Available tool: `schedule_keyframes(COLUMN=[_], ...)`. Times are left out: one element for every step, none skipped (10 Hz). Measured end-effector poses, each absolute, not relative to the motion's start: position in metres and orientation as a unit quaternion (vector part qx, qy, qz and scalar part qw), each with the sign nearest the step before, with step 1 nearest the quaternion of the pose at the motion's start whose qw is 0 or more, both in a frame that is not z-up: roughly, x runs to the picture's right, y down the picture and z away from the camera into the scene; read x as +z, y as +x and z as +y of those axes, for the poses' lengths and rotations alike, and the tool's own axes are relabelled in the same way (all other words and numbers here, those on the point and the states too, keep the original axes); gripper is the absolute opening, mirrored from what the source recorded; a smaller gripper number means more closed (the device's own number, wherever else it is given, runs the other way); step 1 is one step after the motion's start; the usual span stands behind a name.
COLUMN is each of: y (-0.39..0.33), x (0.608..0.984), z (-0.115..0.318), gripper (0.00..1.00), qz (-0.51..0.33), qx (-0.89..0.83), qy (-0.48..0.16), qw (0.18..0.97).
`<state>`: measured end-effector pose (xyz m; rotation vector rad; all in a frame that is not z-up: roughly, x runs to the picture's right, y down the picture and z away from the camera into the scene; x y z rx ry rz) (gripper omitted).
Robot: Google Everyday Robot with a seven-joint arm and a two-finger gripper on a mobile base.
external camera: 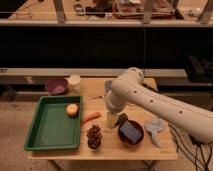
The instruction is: Place eraser in tray
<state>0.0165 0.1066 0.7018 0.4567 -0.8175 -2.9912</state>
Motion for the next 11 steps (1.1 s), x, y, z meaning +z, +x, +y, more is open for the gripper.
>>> schedule_keyframes(y=[0.017,0.017,0.016,0.018,0.025,0.032,0.043,0.055,0.062,0.063,0.061], x=[0.702,0.702,0.702,0.704,0.715,0.728,0.738,0.753,0.761,0.765,0.769], z=[0.107,0.107,0.107,0.107,0.106,0.110,0.113,0.121,0.124,0.126,0.129], gripper=[0.80,0.80,0.80,0.80,0.80,0.80,0.80,0.80,0.80,0.80,0.80], qz=[-0.261,-0.261,-0.260,-0.259,-0.255,-0.254,-0.251,-0.254,-0.255,-0.258,-0.261], qx=[-0.954,-0.954,-0.955,-0.956,-0.960,-0.962,-0.963,-0.963,-0.963,-0.962,-0.961], qy=[0.146,0.146,0.146,0.142,0.118,0.104,0.095,0.092,0.089,0.089,0.090], qw=[0.004,0.004,0.003,0.000,-0.005,-0.007,-0.004,0.006,0.008,0.010,0.011])
